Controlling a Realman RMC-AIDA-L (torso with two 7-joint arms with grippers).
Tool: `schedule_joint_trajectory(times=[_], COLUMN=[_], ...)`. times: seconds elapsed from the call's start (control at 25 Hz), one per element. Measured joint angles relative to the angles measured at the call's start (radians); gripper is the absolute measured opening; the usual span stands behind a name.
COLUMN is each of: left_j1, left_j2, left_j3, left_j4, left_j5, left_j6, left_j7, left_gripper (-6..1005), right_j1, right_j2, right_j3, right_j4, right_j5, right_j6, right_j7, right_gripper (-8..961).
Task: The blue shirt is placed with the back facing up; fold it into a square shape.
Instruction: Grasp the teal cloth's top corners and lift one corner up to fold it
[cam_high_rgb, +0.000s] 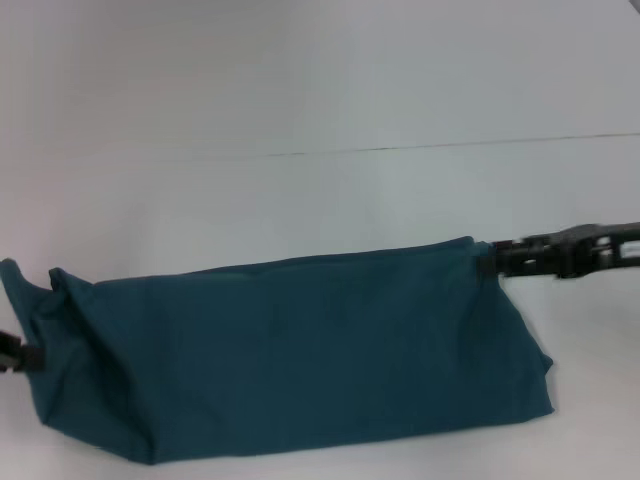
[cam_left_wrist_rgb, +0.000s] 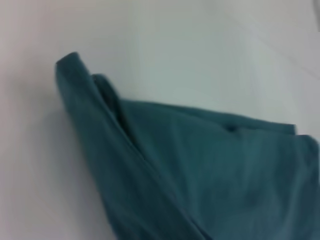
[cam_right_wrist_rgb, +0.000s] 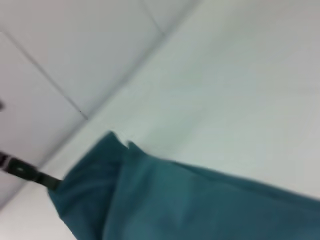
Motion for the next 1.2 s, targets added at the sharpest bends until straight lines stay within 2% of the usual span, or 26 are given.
schedule_joint_trajectory(times=[0.08,0.12,0.16,0.32,0.4,0.44,0.68,0.88,1.2], left_j1=[-0.014,-0.022,-0.033,-0.077,-0.102,-0.113,-0.179,-0.215,-0.235], left_j2=[0.006,0.008,0.013,0.032,0.039,0.043,0.063,0.075,0.086], left_j3=[-0.003,-0.005,-0.011,-0.032,-0.036,-0.036,-0.039,-0.042,-0.039], left_j4=[-0.005,-0.009,-0.019,-0.061,-0.074,-0.082,-0.138,-0.141,-0.143], left_j5=[-0.025,-0.039,-0.056,-0.12,-0.14,-0.148,-0.211,-0.266,-0.353], left_j6=[0.012,0.017,0.023,0.039,0.04,0.04,0.027,0.023,0.035], left_j7=[-0.003,-0.005,-0.007,-0.02,-0.031,-0.038,-0.07,-0.098,-0.135], left_gripper=[27,27,27,27,27,28,28,28,28], right_j1=[-0.025,-0.033,-0.039,-0.041,-0.027,-0.027,0.048,0.142,0.29], right_j2=[0.035,0.043,0.049,0.041,0.046,0.046,0.053,0.059,0.067], right_j3=[0.002,0.0,-0.003,-0.005,-0.011,-0.011,-0.013,-0.009,0.014], right_j4=[0.038,0.075,0.125,0.435,0.581,0.581,0.821,0.99,1.15], right_j5=[0.06,0.096,0.134,0.317,0.366,0.366,0.411,0.462,0.472], right_j6=[0.033,0.055,0.072,0.165,0.253,0.253,0.398,0.51,0.68], right_j7=[-0.129,-0.197,-0.267,-0.64,-0.826,-0.826,-1.088,-1.256,-1.345], right_gripper=[549,547,506,344,282,260,127,-2,-1])
